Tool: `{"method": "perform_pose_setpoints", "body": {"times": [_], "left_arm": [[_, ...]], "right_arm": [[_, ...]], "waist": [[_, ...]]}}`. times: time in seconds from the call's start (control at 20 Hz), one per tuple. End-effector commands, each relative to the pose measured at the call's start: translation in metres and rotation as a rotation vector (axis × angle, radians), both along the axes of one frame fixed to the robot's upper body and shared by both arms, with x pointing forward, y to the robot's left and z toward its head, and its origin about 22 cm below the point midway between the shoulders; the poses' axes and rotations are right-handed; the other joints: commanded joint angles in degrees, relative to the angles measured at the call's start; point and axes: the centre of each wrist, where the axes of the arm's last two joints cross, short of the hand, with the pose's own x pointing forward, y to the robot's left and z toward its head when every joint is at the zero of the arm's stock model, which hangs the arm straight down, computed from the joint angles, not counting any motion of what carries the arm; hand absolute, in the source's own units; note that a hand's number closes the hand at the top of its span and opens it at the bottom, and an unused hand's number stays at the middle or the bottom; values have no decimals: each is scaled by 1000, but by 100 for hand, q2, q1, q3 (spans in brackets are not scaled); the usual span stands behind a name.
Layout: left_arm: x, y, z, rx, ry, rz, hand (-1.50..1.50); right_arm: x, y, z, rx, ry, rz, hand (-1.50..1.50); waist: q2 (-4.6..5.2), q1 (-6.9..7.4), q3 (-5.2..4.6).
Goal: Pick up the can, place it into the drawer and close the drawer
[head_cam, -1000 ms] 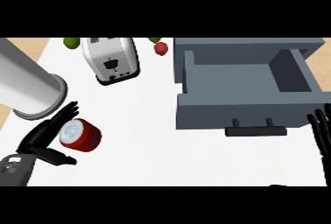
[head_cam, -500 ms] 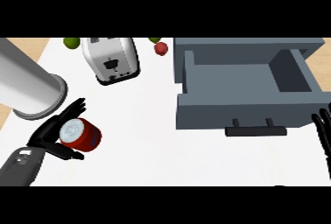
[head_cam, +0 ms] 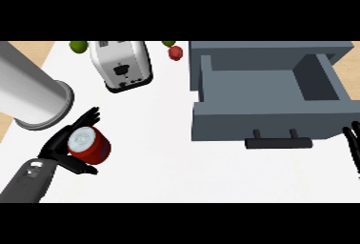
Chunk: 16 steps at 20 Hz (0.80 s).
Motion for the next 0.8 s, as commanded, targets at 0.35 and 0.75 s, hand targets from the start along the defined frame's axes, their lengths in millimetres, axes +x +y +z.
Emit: {"method": "perform_pose_setpoints", "body": {"times": [0.35,0.75], "left_arm": [[17,-24,1,-117,-16,-133,-150],[19,-37,3,-209,-6,-196,150]], "right_arm": [[-4,-1,-9,7,7,15,-150],[-3,-9,3,20,1,-9,-150]], "waist": [[1,-13,0],[-22,58,6]]}}
